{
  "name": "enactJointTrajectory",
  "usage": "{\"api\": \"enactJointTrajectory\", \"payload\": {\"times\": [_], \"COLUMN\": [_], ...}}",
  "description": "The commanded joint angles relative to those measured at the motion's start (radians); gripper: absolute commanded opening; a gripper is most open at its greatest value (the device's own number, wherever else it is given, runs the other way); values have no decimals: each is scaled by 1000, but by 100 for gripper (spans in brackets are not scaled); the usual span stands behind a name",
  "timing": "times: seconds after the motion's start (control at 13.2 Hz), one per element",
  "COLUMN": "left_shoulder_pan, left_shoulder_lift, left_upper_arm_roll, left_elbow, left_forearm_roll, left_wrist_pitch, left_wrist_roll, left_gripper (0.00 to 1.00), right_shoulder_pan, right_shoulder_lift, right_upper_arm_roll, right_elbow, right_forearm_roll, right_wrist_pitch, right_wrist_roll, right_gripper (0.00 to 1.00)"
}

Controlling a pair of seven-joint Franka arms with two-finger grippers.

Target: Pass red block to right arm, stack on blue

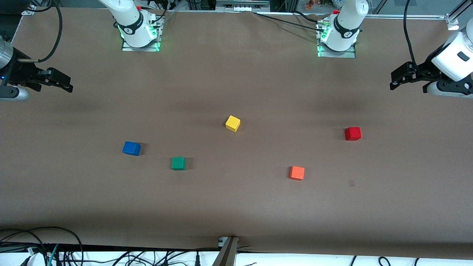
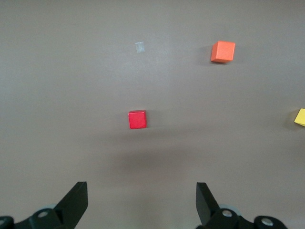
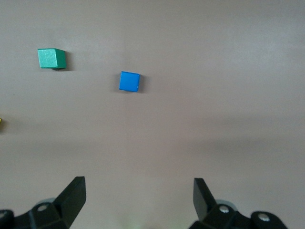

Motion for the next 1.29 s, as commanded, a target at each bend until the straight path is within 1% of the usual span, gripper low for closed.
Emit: {"api": "enactJointTrajectory", "payload": {"times": [0.0,1.21], "left_shoulder_pan": [2,-2], "left_shoulder_lift": [4,6], "left_upper_arm_roll": [-2,-4], "left_elbow": [12,18], "left_forearm_roll": [11,0], "left_wrist_pitch": [-10,-7], "left_wrist_roll": [15,3], "left_gripper": [100,100], "right_shoulder_pan": [0,0], "right_shoulder_lift": [-4,-4], "right_upper_arm_roll": [3,3], "right_elbow": [12,12], "right_forearm_roll": [-3,-1], "right_wrist_pitch": [-15,-16], "right_wrist_roll": [12,13], "right_gripper": [100,100]}}
